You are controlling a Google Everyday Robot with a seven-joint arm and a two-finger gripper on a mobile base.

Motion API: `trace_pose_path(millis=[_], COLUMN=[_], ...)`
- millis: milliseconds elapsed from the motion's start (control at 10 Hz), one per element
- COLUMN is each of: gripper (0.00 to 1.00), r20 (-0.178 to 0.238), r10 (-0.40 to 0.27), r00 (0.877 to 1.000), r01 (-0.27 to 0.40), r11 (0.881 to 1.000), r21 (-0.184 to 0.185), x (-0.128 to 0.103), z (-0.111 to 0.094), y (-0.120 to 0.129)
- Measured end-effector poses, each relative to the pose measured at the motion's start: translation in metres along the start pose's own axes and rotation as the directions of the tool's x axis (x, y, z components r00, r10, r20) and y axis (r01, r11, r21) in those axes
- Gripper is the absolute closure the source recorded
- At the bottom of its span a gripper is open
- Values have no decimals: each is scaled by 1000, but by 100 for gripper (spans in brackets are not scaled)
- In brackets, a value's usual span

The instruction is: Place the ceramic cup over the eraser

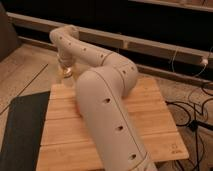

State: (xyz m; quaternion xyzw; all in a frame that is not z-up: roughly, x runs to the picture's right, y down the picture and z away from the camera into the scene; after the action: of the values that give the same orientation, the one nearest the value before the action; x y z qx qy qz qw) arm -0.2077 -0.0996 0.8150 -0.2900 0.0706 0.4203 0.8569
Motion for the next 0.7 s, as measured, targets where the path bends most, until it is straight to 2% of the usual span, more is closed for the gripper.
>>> trace_pose_path(millis=[200, 400, 600, 700], gripper=[100, 100, 100, 100], r20=[10, 36, 51, 52], r10=[40, 132, 244, 316], r00=[999, 991, 968, 947], r01=[-40, -133, -247, -319], r11=[999, 990, 967, 945], r21=[31, 53, 63, 69], x=[23, 67, 122, 157], z=[-25, -45, -52, -54], y=[1, -2, -13, -23])
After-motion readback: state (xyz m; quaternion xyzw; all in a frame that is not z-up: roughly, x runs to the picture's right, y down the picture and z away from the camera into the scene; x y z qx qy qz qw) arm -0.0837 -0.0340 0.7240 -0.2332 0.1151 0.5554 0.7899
